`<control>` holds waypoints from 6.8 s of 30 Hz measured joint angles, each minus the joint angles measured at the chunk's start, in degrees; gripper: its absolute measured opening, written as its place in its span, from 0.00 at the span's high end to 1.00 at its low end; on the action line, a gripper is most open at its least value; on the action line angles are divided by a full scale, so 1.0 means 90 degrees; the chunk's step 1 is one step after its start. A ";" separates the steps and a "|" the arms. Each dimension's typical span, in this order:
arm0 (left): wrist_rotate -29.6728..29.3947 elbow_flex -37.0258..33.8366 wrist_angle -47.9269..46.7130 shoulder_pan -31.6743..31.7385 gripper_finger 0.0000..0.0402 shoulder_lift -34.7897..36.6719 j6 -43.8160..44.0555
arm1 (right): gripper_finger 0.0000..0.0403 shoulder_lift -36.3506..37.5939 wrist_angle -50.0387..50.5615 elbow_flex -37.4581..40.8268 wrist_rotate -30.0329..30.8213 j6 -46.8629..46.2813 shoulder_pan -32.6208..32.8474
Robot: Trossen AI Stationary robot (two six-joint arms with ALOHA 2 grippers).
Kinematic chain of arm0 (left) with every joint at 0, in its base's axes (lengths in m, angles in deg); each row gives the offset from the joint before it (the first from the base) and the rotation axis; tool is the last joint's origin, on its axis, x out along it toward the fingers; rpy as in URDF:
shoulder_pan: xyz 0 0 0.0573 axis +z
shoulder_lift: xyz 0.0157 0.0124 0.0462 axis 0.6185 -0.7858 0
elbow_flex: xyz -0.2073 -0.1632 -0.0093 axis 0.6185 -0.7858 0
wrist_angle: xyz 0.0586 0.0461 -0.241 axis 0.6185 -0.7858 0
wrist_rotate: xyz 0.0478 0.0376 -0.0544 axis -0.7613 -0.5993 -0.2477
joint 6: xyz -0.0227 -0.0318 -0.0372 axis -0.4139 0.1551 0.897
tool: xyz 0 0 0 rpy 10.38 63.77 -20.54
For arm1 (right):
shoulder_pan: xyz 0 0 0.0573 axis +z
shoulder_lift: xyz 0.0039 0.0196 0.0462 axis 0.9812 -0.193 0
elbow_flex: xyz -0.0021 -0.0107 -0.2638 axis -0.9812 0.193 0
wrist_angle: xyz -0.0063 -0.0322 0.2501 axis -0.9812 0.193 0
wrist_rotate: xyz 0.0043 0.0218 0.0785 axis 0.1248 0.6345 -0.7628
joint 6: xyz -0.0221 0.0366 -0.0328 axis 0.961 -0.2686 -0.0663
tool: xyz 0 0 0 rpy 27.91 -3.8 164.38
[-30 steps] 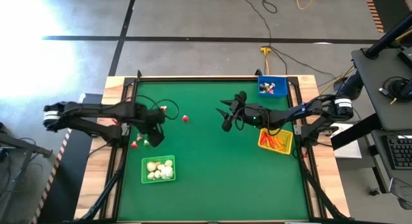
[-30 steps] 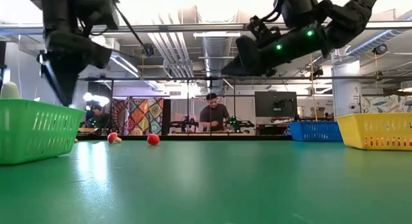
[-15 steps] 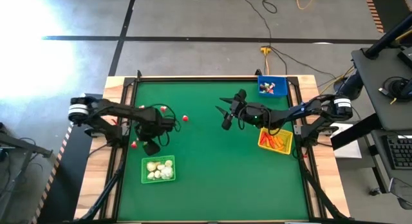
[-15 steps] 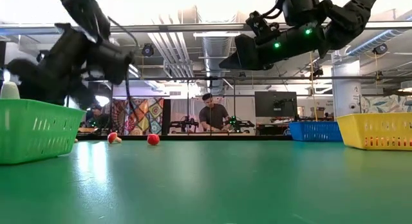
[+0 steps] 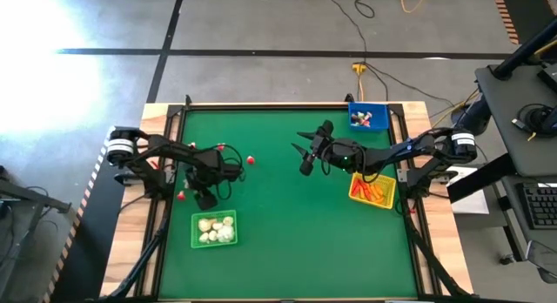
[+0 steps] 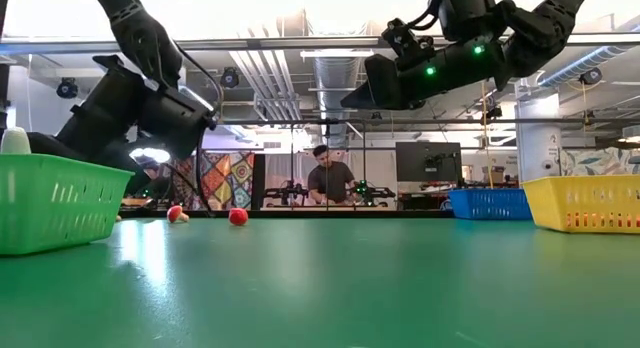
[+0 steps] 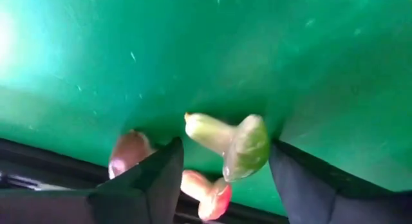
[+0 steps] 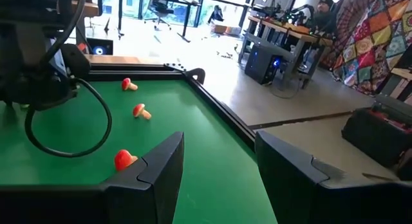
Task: Sort produce into baskets
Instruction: Put the green mushroom into the blue bin, then put the red mushroom into the blue bin
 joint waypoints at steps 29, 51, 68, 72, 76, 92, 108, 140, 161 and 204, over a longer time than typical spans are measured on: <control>-0.0331 0.1890 0.4440 0.0027 0.83 -0.0390 -0.1142 | 0.55 0.0000 0.2541 0.0005 -0.0827 0.1069 -0.0228; 0.0030 0.1038 0.8919 0.0029 0.65 -0.1754 -0.1749 | 0.50 -0.1498 0.1451 0.0107 -0.3830 -0.0057 -0.0405; -0.1004 -0.0776 0.9113 0.0042 0.55 0.0726 -0.1494 | 0.44 -0.2523 0.1253 -0.0663 -0.3932 0.0496 -0.0491; -0.1674 -0.1219 0.9075 0.0046 0.55 0.1350 -0.1401 | 0.51 -0.2457 0.1395 -0.0662 -0.3895 0.0594 -0.0570; -0.2052 -0.1573 0.9120 0.0051 0.55 0.1869 -0.1242 | 0.62 -0.2453 0.1417 -0.0658 -0.3898 0.0684 -0.0641; -0.1987 -0.2328 0.9080 0.0044 0.55 0.2326 -0.0823 | 0.91 0.1079 0.5339 -0.0762 0.2345 -0.0094 -0.0927; -0.1202 -0.2482 0.9735 -0.0070 0.55 0.2210 -0.0758 | 0.89 0.0584 0.6981 -0.0662 0.1341 -0.3137 -0.4224; -0.1992 -0.2540 1.0670 0.0603 0.31 0.0685 -0.1915 | 0.40 0.1464 0.5143 0.0015 0.2407 -0.3287 0.0407; -0.1441 -0.2175 1.2091 0.0575 0.90 -0.0872 -0.1138 | 0.41 0.1668 0.4805 -0.0013 0.2503 -0.2717 0.0656; -0.0501 -0.2125 1.3469 -0.0489 0.46 0.0268 -0.0822 | 0.44 -0.2036 0.0397 0.0160 -0.3215 0.0075 0.0047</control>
